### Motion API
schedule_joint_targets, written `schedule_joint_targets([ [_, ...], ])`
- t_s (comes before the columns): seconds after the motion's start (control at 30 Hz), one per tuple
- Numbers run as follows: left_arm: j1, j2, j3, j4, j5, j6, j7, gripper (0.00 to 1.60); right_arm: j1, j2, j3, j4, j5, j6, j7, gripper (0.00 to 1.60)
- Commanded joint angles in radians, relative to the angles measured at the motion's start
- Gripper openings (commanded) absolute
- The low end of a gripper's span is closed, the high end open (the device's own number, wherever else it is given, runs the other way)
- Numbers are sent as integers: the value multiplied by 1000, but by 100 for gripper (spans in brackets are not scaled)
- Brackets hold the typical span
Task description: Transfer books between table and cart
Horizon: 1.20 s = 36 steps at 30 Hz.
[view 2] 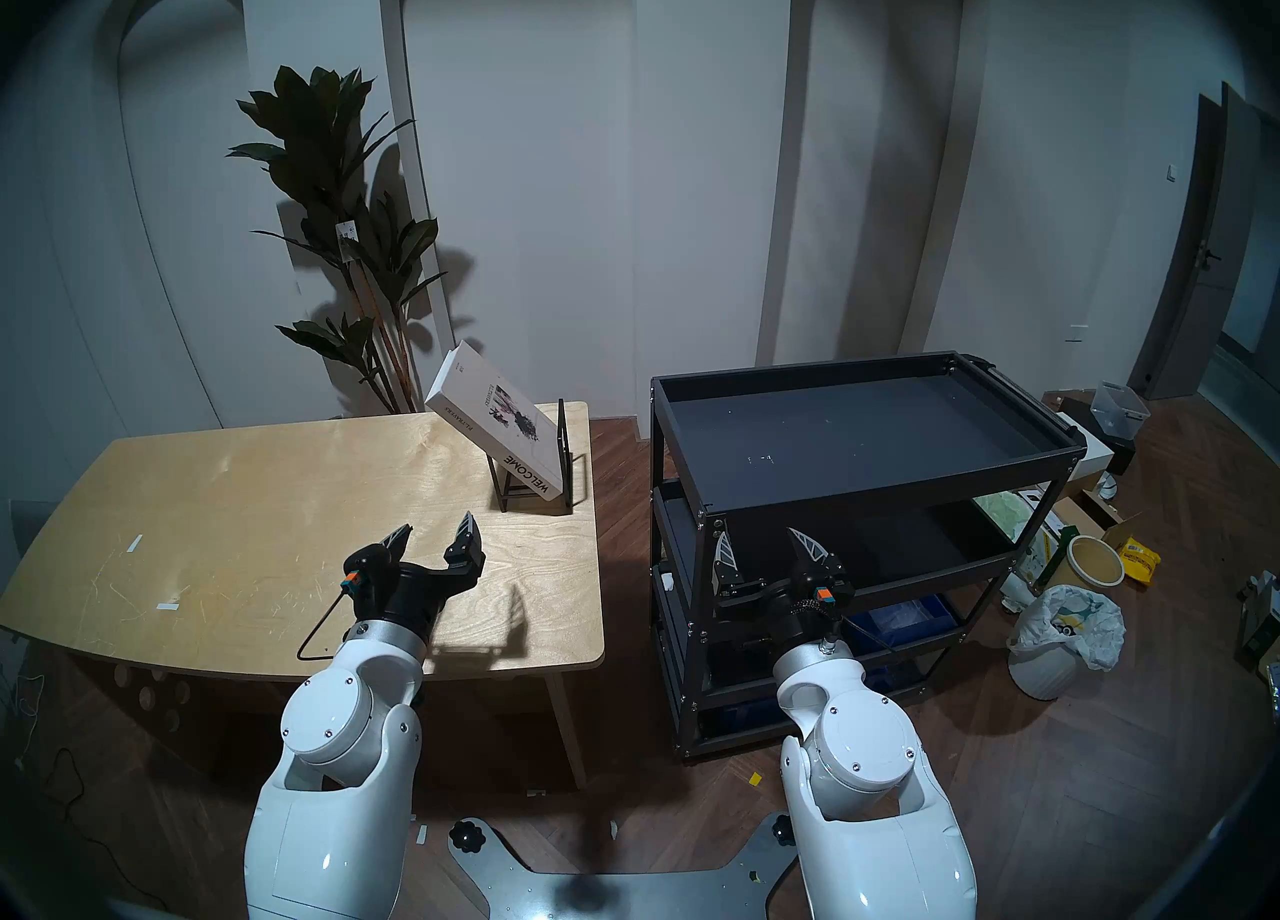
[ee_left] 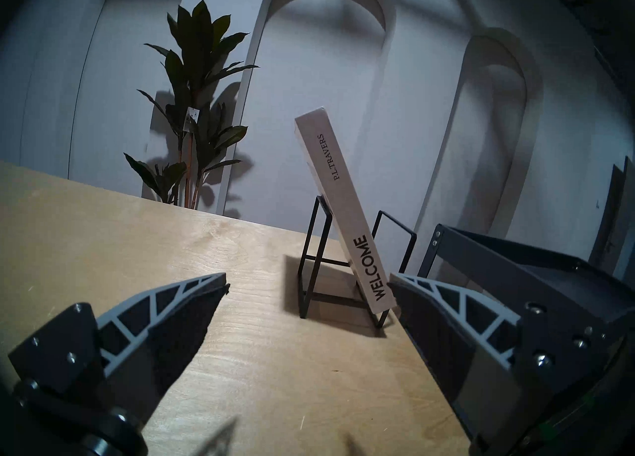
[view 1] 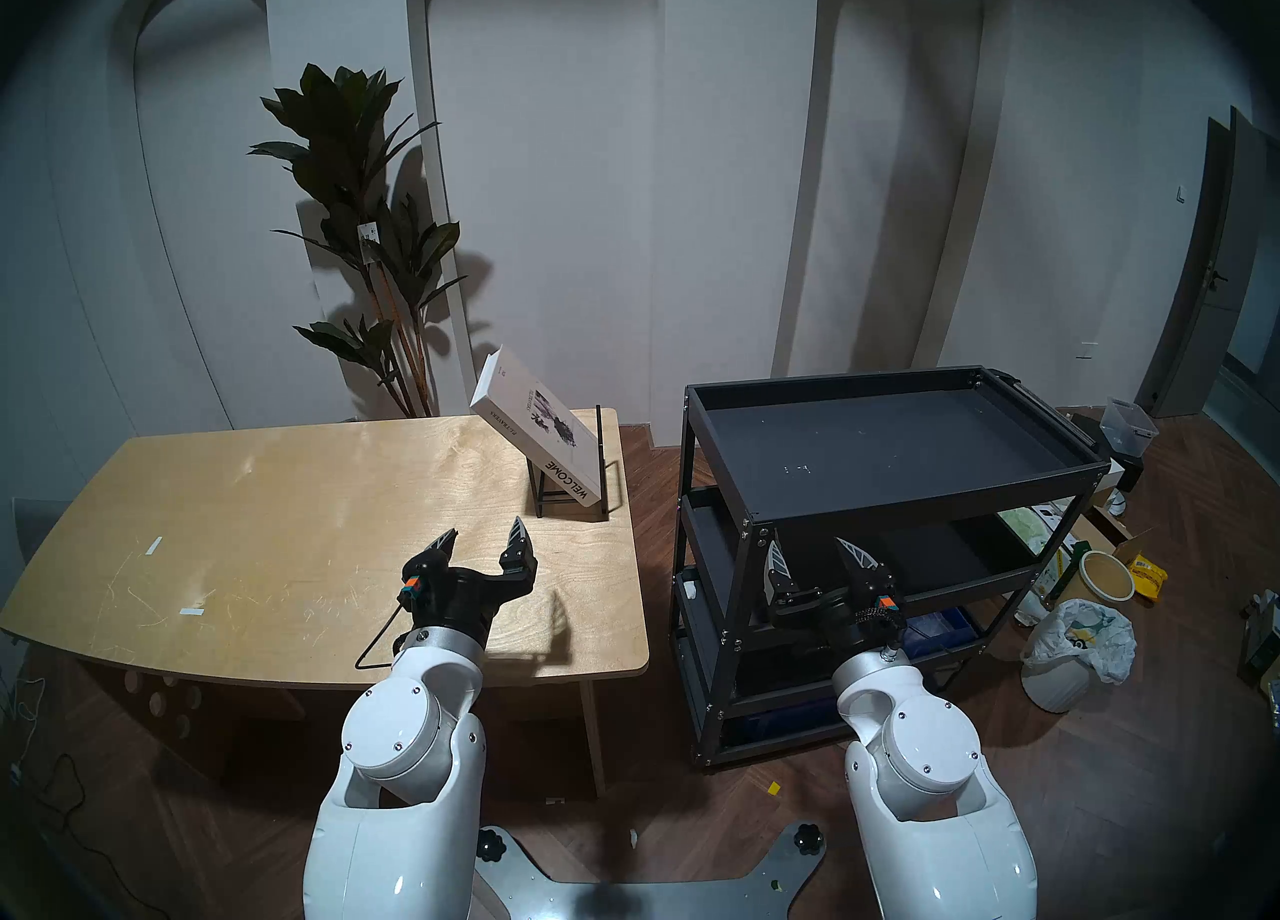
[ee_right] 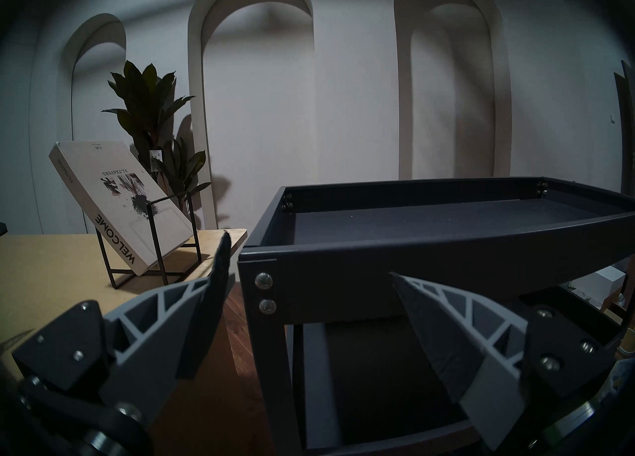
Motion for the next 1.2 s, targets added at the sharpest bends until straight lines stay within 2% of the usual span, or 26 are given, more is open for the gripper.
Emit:
schedule_joint_targets([
  [0.0,-88,-1,17,-25,-55,21,50,160,6,4,7,-59,18,-47,18,160],
  [0.5,-251,2,56,52,-75,38,162,160,26,-1,23,-66,45,-96,26,160],
  [0.6,-278,2,61,69,-92,40,175,160,26,-3,25,-66,51,-99,27,160],
  [0.67,-285,1,57,59,-154,68,182,160,26,-3,28,-65,58,-96,30,160],
  [0.8,-330,0,57,80,-154,67,202,160,28,-6,34,-57,62,-98,28,160],
  [0.97,-371,-3,43,101,-210,90,217,160,33,-7,38,-49,71,-104,34,160],
  [1.17,-439,-15,30,167,-226,100,232,160,40,-6,40,-43,79,-109,43,160],
])
